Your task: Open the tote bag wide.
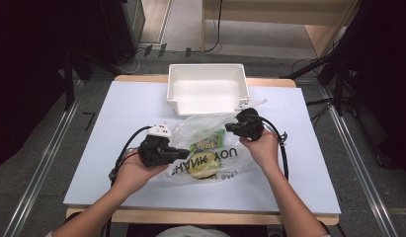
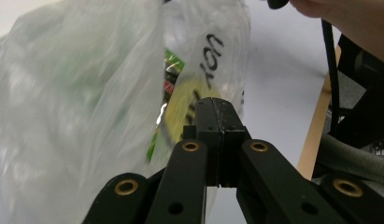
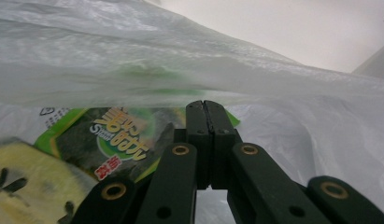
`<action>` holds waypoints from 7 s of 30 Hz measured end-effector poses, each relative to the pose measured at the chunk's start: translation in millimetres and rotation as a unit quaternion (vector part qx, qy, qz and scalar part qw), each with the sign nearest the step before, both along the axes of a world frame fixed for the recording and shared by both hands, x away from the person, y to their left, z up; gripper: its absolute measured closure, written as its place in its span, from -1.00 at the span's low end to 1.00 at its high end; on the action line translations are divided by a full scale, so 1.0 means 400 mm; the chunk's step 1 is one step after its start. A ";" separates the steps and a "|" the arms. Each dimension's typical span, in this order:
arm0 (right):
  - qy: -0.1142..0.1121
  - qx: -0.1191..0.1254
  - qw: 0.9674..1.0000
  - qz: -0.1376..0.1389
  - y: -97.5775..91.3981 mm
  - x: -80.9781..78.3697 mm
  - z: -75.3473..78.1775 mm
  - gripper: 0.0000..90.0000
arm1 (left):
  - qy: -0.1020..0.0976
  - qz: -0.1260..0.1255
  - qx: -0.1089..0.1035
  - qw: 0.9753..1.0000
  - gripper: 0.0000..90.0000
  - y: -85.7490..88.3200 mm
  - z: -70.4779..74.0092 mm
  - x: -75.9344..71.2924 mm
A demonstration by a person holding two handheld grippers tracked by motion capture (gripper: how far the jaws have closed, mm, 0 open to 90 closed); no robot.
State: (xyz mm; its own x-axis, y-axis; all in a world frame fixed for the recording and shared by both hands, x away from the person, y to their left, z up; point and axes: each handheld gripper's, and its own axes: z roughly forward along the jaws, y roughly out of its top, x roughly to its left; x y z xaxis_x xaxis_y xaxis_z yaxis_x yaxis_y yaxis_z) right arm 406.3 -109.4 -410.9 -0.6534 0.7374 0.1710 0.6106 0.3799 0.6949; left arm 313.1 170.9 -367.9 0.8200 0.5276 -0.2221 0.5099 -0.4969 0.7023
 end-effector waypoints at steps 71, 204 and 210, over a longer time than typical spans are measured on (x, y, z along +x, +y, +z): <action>0.022 0.024 0.994 0.105 0.127 -0.150 -0.077 1.00 | 0.050 0.115 0.052 0.991 1.00 0.007 -0.202 0.319; -0.013 0.051 0.998 0.042 0.165 0.042 0.003 0.81 | 0.023 0.036 -0.006 0.999 0.60 0.058 -0.109 0.020; -0.026 0.055 0.997 0.042 0.124 0.011 0.037 0.67 | 0.018 0.028 -0.013 0.999 0.45 0.047 -0.077 0.057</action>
